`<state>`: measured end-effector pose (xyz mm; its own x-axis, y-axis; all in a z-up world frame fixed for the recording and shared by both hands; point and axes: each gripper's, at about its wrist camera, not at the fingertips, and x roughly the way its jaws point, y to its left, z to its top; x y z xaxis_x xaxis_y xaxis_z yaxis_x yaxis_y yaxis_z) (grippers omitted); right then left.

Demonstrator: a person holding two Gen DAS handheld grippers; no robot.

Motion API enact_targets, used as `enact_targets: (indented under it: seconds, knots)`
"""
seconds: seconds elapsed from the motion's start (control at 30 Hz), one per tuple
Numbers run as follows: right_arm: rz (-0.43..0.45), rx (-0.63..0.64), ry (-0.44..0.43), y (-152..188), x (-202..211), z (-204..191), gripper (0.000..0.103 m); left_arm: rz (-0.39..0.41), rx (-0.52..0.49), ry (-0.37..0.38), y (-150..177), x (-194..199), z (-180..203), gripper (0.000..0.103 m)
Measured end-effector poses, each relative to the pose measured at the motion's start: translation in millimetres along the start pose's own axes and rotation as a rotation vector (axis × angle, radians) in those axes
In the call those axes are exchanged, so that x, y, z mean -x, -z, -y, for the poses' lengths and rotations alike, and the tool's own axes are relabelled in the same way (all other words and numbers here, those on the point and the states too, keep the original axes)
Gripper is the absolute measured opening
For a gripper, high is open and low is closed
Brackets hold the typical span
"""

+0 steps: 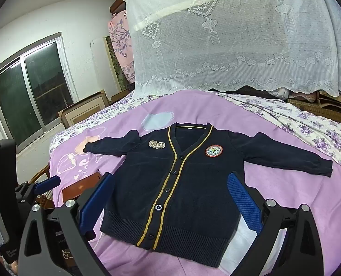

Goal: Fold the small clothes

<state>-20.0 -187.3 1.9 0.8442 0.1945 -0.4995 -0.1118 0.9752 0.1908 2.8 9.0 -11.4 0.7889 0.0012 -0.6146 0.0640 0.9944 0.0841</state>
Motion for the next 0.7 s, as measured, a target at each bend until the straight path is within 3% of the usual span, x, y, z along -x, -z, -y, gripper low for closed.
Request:
enact_targets:
  seconds: [0.7]
  knots:
    - [0.000, -0.002, -0.002, 0.1, -0.6, 0.9, 0.100, -0.009, 0.002, 0.001, 10.5, -0.6, 2.4, 0.098]
